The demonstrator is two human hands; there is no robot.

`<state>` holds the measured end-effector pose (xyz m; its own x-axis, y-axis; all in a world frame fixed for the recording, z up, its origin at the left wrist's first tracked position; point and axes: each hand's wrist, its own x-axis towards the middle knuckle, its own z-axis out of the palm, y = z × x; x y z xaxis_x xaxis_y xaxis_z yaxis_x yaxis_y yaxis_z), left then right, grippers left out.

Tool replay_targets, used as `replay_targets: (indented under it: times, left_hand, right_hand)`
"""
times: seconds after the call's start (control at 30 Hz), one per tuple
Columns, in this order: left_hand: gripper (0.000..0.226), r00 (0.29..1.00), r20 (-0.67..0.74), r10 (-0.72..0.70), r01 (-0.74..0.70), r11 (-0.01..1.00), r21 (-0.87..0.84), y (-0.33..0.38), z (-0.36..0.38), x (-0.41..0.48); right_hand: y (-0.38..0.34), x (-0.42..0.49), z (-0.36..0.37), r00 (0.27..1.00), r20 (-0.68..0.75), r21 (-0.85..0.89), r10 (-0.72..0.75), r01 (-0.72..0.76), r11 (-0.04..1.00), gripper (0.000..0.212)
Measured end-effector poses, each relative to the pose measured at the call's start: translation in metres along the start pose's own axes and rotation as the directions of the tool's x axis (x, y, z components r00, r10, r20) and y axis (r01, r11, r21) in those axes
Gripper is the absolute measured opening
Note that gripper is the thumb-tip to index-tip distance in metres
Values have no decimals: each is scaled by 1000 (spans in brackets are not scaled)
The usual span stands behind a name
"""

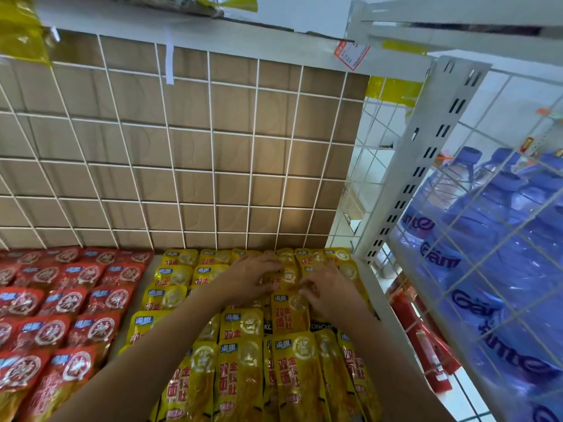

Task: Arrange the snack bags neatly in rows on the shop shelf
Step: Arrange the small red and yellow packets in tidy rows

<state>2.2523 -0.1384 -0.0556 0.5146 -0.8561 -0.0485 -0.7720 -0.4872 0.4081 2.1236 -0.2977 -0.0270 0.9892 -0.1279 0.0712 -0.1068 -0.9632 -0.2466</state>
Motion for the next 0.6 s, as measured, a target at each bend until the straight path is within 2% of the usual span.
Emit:
replay_targets:
  times: [0.1,0.2,0.33,0.47,0.53,0.6]
  left_hand:
    - [47,1000,4,2,-2,1000,21,2,-2,1]
    - [47,1000,3,-12,12,999,47,3,-3,2]
    - [48,1000,-20,-18,20,997,74,5,-3,1]
    - [47,998,-59,-12,16,998,65,3,-1,1]
    - [46,997,-71,-5,10,998,62,4,-1,1]
    - [44,997,-78,-5,9,999,52,5,-2,1]
  right_hand:
    - [-3,-2,-1,996,80,9,28,-29,1000,28]
    - [-4,-2,2,993,102,76,56,-63,995,28]
    - [-3,-2,4,988,90,263,127,-146,954,14]
    - [-1,4,4,980,123,293,154,-184,938,2]
    - [-1,5,5,978,125,302,166,-197,933,18]
    - [0,5,6,978,108,315,177,-203,927,24]
